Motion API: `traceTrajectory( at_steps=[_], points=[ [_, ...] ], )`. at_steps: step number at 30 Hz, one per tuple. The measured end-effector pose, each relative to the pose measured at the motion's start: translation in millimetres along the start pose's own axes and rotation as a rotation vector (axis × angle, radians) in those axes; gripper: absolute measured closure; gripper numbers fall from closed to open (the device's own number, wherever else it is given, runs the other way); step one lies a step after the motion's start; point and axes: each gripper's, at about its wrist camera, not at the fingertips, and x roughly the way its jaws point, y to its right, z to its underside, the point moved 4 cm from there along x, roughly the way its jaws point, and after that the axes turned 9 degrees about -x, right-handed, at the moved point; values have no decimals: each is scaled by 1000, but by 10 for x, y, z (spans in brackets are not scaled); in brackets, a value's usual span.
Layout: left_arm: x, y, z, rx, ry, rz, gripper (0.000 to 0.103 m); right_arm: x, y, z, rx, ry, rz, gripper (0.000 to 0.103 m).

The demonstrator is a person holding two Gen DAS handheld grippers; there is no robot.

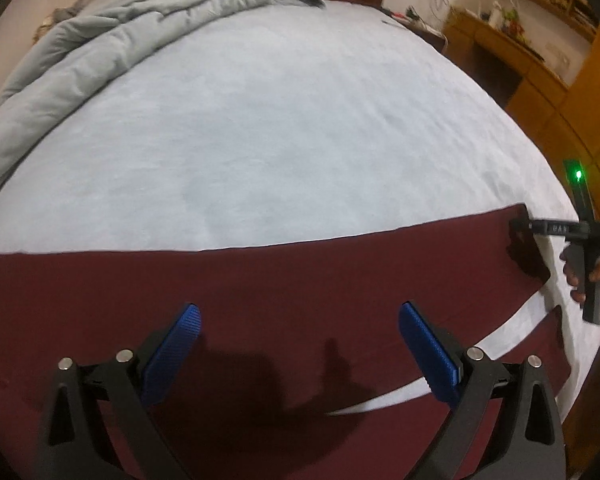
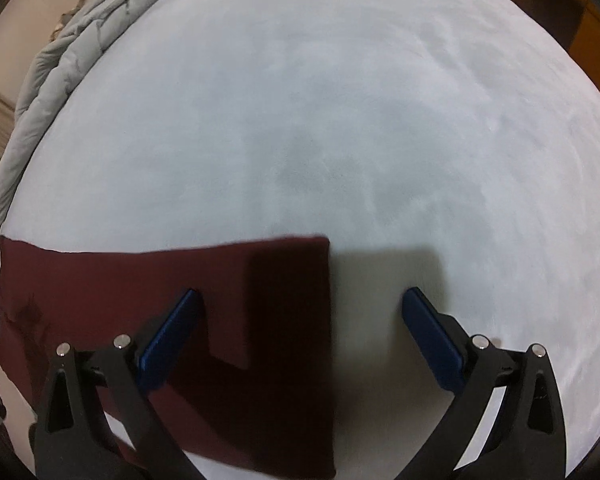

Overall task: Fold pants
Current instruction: 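Grasp the hem of one trouser leg with the right gripper while the left gripper grasps the other hem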

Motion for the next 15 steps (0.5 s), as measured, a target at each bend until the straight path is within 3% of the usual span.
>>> traceTrajectory(
  at_steps=[4,6,7,8,9,15],
  points=[
    [137,75,-55,22,-21,36,4,-7,-103,-54,-80,6,4,7],
    [191,87,-111,33,-34,57,4,-51,-214,-40,-155,13,-11,50],
    [218,86,-129,37,-44,74,4,-81,-254,-32,-178,9,6,54],
    [240,88,-143,41,-54,90,4,-88,-295,-46,-200,12,15,70],
    [271,103,-165,53,-69,120,4,-121,-313,-53,-230,16,18,79],
    [428,293,-312,231,-103,214,4,-550,-306,-1,-275,113,-66,79]
  ],
)
